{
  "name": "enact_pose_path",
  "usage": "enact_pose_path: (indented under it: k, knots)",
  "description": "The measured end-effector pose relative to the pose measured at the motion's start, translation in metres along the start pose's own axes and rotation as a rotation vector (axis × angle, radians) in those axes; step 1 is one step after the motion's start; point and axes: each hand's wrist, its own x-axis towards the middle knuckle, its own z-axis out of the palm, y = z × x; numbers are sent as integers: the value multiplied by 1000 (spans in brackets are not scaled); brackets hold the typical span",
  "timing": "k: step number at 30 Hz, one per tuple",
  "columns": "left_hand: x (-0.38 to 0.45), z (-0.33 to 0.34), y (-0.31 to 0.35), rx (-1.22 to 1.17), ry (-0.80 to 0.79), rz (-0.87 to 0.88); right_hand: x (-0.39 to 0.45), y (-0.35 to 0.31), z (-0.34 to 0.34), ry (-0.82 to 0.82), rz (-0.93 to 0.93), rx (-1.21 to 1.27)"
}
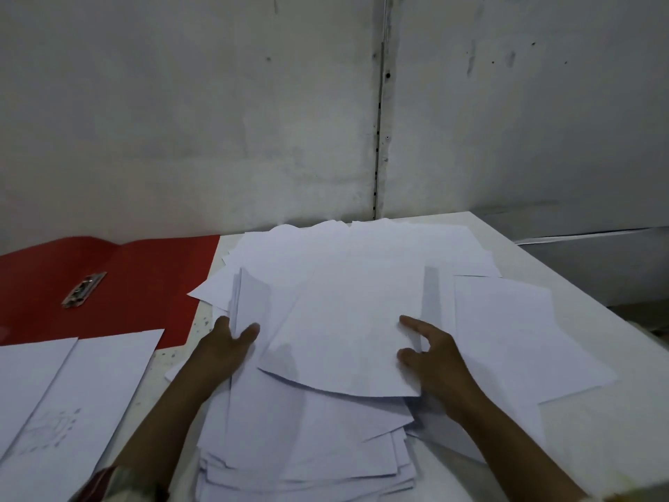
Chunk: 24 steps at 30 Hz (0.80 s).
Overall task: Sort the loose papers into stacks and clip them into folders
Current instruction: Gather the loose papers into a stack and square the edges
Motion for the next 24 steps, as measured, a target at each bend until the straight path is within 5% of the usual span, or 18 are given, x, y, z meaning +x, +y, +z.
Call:
enact_pose_path:
  k: [15, 20, 24]
  knots:
    - [2, 2, -7, -64, 0, -24, -22, -20, 19, -520, -151, -522]
    - [3, 2, -13, -55, -10, 27, -16, -26, 29, -526, -187, -718]
    - [3, 5, -15, -7, 2, 18, -10, -20, 26, -306, -225, -758]
